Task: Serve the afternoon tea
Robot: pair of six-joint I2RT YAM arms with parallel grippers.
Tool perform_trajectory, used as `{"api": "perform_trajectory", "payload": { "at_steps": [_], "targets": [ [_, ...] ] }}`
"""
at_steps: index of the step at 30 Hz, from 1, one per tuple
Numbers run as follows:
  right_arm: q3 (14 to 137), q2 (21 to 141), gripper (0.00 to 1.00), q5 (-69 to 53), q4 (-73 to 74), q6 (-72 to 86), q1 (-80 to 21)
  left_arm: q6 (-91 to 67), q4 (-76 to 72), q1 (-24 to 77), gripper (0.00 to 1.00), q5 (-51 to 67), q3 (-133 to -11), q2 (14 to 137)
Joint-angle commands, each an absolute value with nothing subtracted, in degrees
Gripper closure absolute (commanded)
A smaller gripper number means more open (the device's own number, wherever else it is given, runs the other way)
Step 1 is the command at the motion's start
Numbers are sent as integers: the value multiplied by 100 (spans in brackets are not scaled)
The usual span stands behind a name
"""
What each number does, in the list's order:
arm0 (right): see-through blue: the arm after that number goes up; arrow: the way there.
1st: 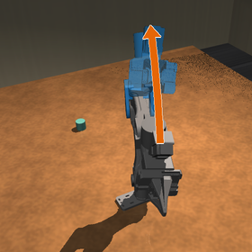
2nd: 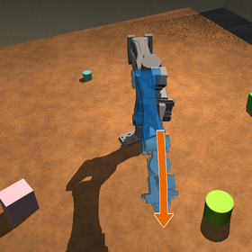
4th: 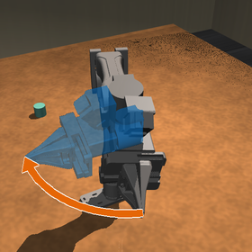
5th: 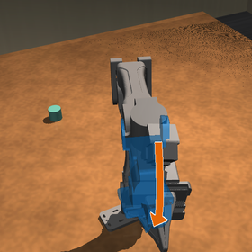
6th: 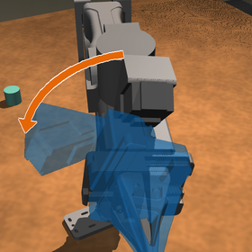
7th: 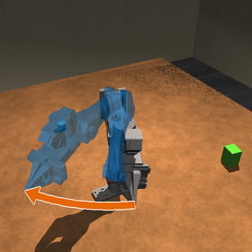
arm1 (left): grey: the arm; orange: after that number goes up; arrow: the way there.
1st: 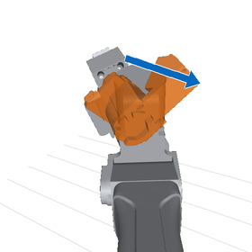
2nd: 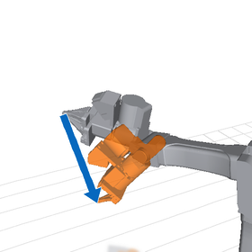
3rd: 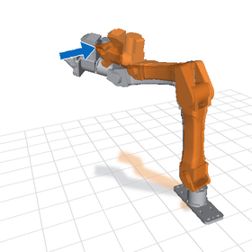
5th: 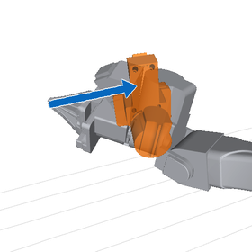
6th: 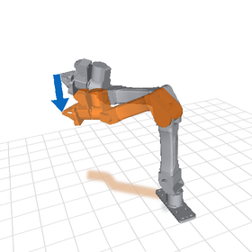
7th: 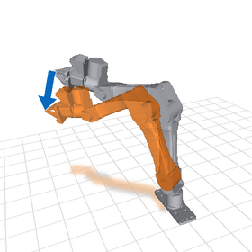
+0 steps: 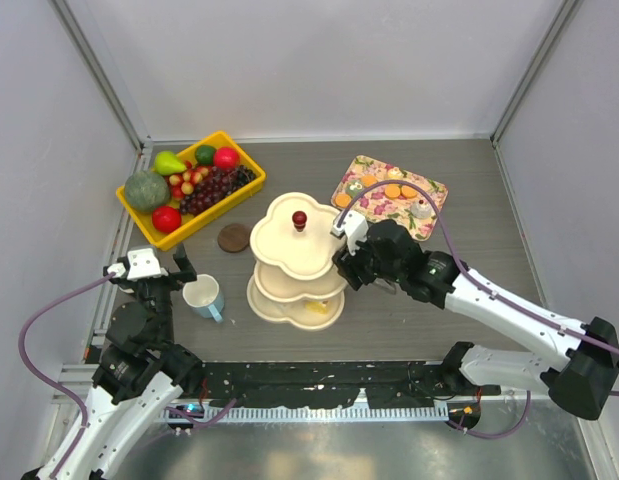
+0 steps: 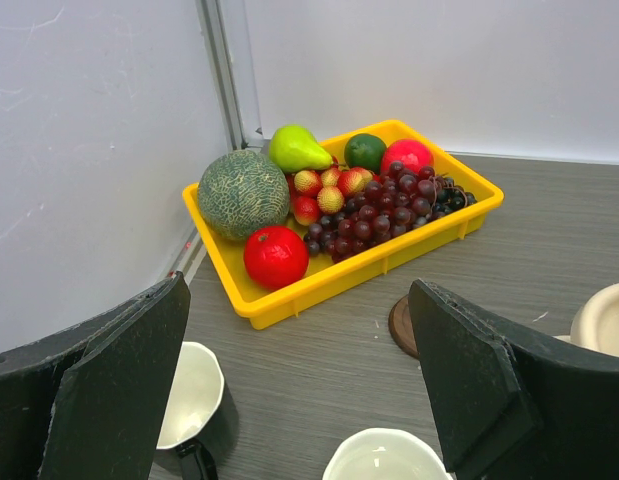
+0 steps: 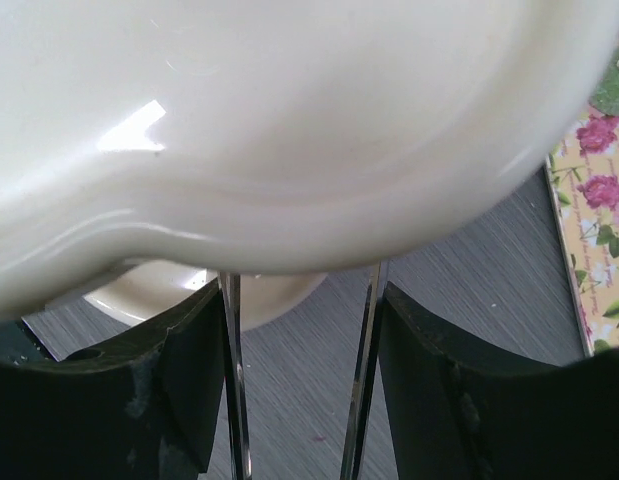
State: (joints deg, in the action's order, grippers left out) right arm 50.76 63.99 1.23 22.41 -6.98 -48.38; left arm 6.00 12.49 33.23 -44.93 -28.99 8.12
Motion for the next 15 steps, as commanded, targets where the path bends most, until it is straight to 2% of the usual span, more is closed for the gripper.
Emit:
{"api": "perform_trajectory", "payload": {
  "at_steps": [1, 15],
  "targets": [
    [5045, 5863, 37, 395, 2276, -668, -4869, 545, 1081, 3296, 1, -4456, -2971, 809],
    [4808, 4975, 37, 1230, 3269, -396, -4869, 536, 1081, 3296, 1, -4438, -2980, 791]
  ]
}}
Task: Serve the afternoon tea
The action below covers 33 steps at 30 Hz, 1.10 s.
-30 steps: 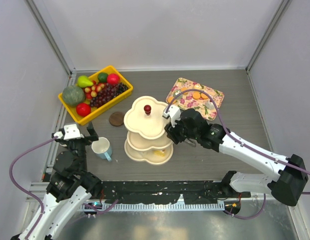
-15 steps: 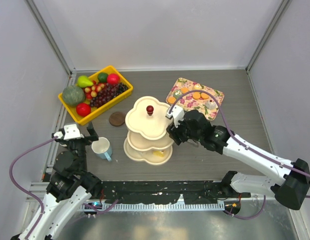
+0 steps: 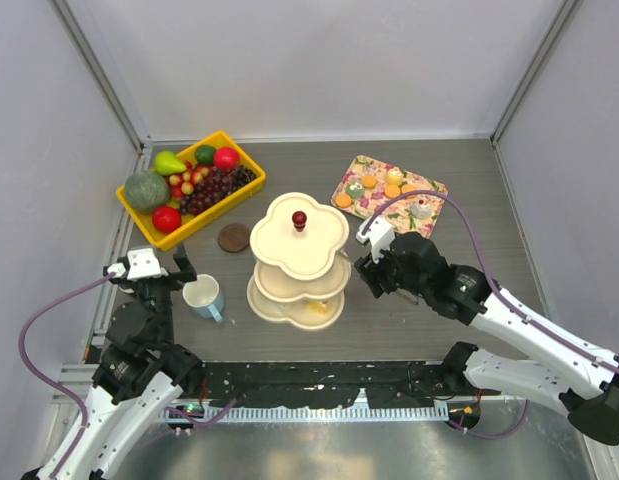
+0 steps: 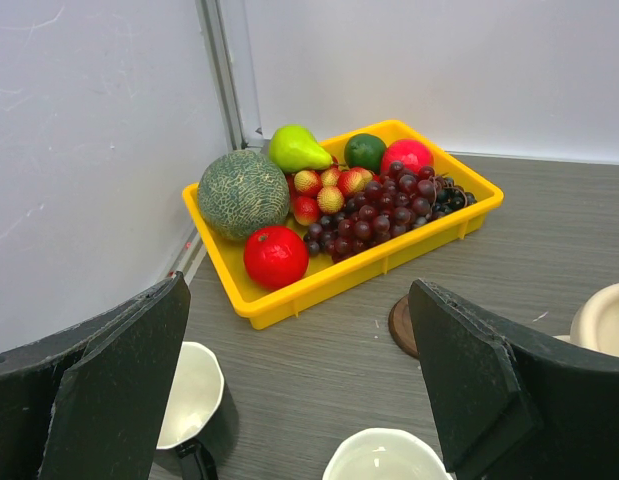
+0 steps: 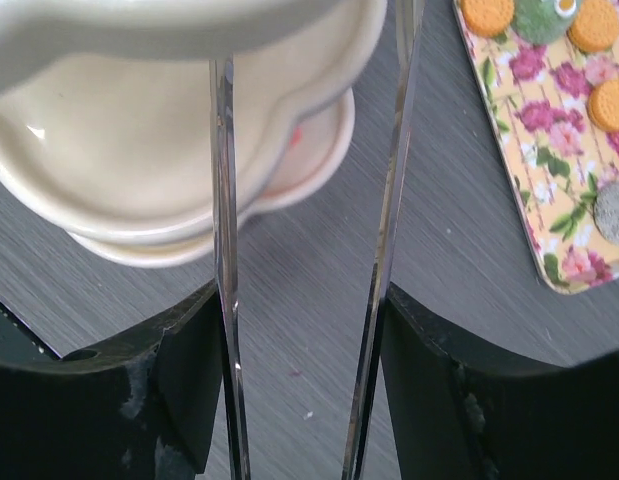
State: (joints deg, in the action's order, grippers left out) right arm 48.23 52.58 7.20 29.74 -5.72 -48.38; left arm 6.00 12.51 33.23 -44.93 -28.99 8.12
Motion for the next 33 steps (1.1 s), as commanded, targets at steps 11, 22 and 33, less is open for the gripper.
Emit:
{"api": "perform_trajectory", "payload": {
  "at_steps": [11, 22, 33],
  "targets": [
    [5194, 5044, 42, 2259, 4060, -193, -4510, 536, 1081, 3296, 1, -4421, -2988, 782],
    [5712, 6027, 41, 1951, 4315, 412, -2604, 492, 1081, 3296, 1, -4412, -2997, 721],
    [6547, 7734, 40, 1784, 4123, 721, -1556, 413, 1134, 3296, 1, -4342, -3015, 615]
  ]
}}
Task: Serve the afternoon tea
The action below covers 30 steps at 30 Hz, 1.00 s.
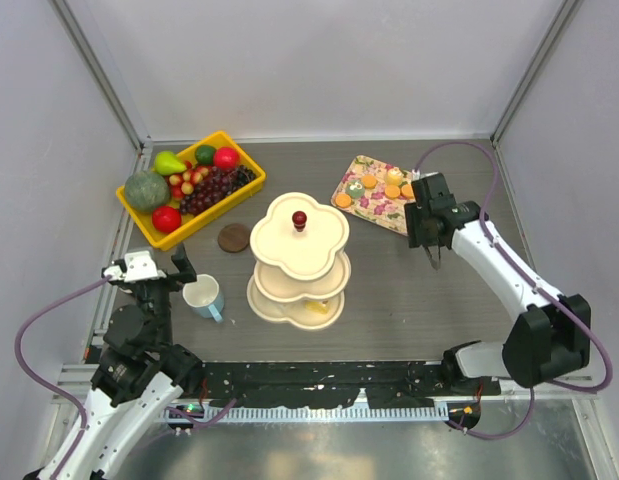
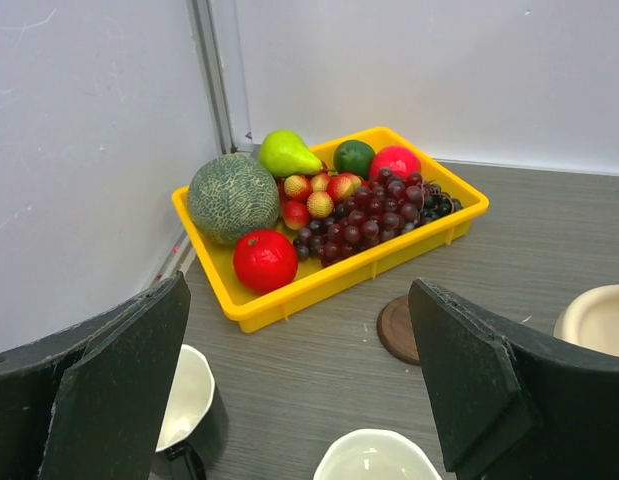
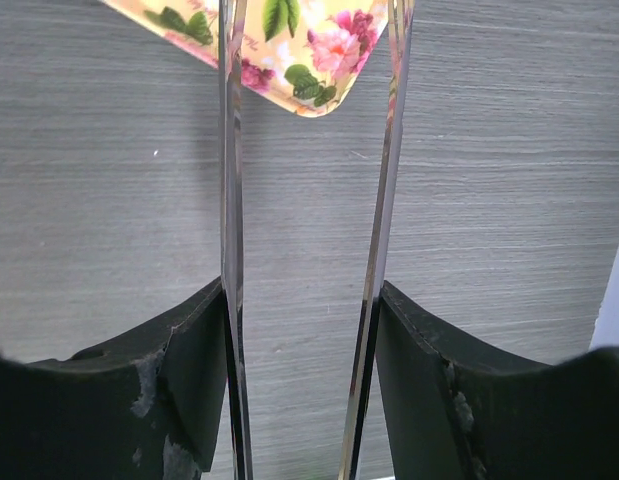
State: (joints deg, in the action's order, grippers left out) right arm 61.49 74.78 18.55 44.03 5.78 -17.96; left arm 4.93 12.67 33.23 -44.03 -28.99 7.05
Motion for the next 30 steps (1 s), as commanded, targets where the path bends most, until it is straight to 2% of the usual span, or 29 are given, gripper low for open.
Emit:
{"api": "perform_trajectory", "payload": {
  "at_steps": [1, 12, 20, 30],
  "targets": [
    [6609, 7900, 40, 1767, 4070, 686, -1512, 413, 1134, 3296, 1, -4350, -3015, 615],
    [7110, 9025, 39, 1415, 3788, 554, -1081, 413, 1134, 3287, 1, -4359, -3006, 615],
    [6909, 9334, 39, 1310, 3648, 563, -1019, 422, 1142, 3296, 1, -4342, -3015, 685],
    [6768, 9088, 57, 1134, 3638, 571, -1011, 431, 1151, 3296, 1, -4342, -3006, 703]
  ]
}}
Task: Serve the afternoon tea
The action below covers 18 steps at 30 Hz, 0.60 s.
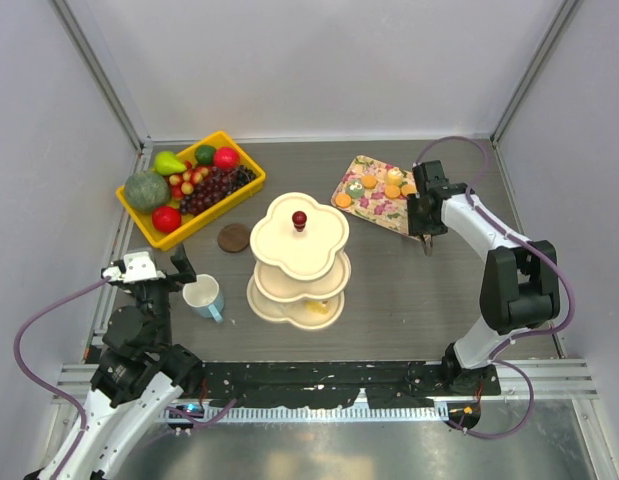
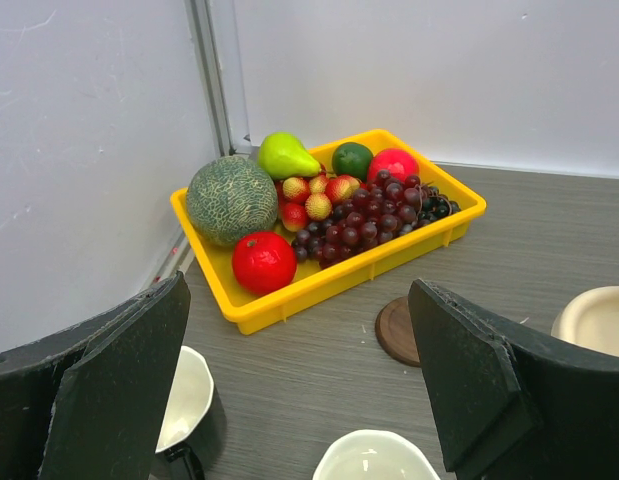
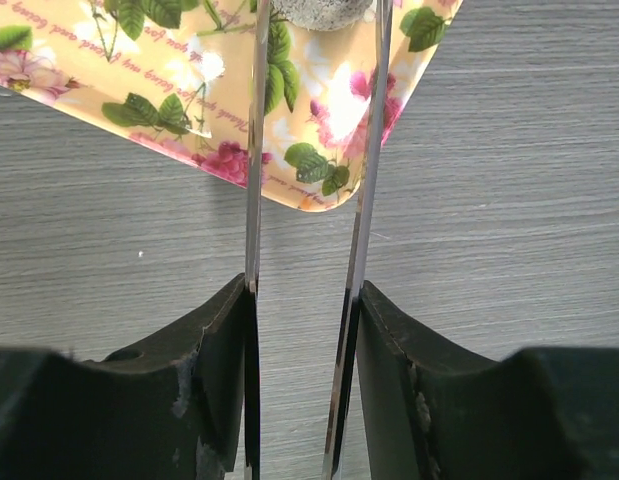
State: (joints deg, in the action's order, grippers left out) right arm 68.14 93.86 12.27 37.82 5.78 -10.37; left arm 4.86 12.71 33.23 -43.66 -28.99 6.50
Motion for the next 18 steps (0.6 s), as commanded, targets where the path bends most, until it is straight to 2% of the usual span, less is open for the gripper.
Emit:
{"api": "perform_trajectory", "payload": {
  "at_steps": [1, 11, 18],
  "targets": [
    [6759, 8975, 59, 1134, 3656, 589, -1019, 431, 1143, 3296, 1, -4342, -2997, 703],
    [6267, 7437, 61, 791, 3902, 545, -1248, 466, 1125, 3296, 1, -4368, -3006, 712],
    [6214, 6400, 61, 931, 4455, 527, -2177, 501, 1116, 3296, 1, -4438, -2997, 721]
  ]
}}
